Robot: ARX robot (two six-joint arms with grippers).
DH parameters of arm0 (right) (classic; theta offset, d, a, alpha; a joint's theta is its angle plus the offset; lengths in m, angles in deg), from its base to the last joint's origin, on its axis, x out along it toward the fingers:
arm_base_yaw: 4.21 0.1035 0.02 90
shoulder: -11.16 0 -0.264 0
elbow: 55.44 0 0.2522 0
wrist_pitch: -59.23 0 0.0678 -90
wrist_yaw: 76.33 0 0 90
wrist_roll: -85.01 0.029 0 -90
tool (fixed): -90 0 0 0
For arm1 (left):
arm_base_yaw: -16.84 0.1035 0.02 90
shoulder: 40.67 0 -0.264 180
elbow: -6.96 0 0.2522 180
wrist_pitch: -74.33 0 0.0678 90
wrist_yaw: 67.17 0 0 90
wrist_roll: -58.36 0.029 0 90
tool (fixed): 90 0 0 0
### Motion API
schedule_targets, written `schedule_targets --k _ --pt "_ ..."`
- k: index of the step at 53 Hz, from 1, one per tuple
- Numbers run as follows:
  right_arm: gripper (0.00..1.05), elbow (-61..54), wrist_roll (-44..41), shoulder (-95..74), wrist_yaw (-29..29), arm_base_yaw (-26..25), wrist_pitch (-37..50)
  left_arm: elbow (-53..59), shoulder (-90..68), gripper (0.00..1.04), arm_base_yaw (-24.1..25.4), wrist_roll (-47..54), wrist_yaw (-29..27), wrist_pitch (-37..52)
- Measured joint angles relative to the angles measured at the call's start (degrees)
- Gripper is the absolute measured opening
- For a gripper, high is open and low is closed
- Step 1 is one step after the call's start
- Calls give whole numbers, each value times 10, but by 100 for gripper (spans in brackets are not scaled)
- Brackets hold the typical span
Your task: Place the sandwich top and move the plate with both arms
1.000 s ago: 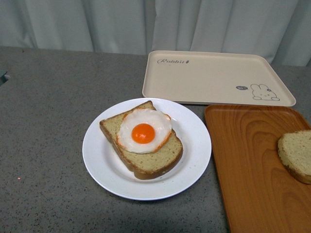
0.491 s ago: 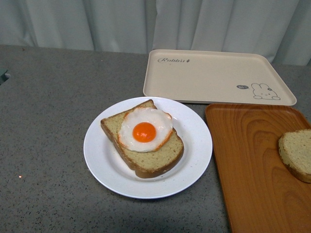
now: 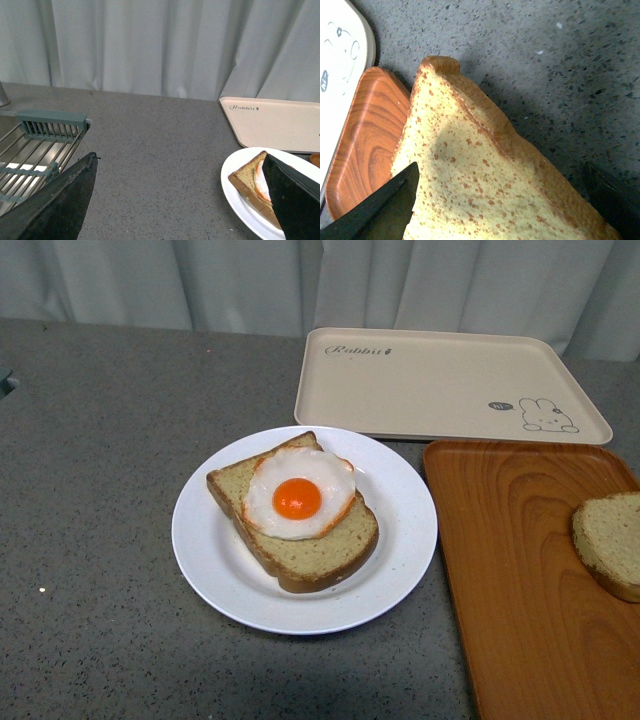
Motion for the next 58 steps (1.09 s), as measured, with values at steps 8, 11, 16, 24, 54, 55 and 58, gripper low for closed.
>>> schedule_targets --k 8,11,16,24,54,55,58 --pt "96 -2 6 -5 10 6 16 0 0 98 0 0 0 0" --pt "92 -2 7 -7 10 7 18 0 0 98 0 0 0 0" --pt "80 -5 7 -7 10 8 21 0 0 98 0 0 0 0" --pt "55 -5 12 -6 18 7 30 0 0 98 0 0 0 0" --pt "3 47 99 118 89 89 143 0 0 98 0 0 0 0" --pt "3 47 104 123 91 99 149 0 0 98 0 0 0 0" --pt "3 46 114 133 94 127 170 0 0 98 0 0 0 0"
